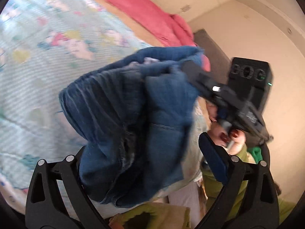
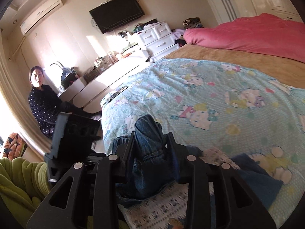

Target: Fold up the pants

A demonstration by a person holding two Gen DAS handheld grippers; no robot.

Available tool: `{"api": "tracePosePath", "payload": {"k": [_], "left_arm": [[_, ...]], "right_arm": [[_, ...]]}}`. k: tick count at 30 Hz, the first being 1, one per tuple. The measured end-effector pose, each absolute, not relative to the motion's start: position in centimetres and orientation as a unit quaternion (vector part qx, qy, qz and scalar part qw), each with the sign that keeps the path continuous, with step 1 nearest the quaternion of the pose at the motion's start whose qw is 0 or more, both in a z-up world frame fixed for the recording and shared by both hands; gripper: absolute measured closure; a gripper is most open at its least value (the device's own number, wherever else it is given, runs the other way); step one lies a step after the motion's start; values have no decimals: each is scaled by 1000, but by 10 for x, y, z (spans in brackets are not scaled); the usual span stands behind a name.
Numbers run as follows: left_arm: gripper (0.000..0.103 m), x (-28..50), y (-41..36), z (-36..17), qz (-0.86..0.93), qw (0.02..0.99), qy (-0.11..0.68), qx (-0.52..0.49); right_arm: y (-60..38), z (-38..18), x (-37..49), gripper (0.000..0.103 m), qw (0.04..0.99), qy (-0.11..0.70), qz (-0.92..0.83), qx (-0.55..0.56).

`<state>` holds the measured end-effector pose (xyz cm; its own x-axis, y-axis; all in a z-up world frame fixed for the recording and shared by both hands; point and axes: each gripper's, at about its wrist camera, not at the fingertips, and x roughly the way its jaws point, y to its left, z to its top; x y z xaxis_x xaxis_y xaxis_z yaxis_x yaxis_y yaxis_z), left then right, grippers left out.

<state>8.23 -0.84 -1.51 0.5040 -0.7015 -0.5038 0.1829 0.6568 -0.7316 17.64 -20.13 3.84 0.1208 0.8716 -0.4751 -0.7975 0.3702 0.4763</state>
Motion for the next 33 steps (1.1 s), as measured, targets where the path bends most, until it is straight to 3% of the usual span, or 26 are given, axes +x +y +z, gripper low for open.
{"api": "tracePosePath", "payload": {"k": [3,7,13,19,25,28,33], "left_arm": [[13,77,-34,-8,-295,819,411,-271],[13,66,-67,-11,-312,824,428,-201],[12,55,-94,-27,-303,826,457,-128],[12,50,-98,-42,-286,831,469,-81],[10,41,-91,-19,-284,849,441,-66],[10,36,-83,-5,-264,864,426,-56],[9,41,-76,5,-231,875,423,-48]], "right_arm": [[-234,32,180,53,767,353,531,73],[-277,17,181,50,797,371,470,82],[-296,-21,163,38,802,436,404,63],[-281,-54,152,37,802,492,339,5],[-295,-30,135,37,827,446,341,8],[-305,-16,122,28,840,419,346,18],[-314,3,95,22,853,388,348,9]]}}
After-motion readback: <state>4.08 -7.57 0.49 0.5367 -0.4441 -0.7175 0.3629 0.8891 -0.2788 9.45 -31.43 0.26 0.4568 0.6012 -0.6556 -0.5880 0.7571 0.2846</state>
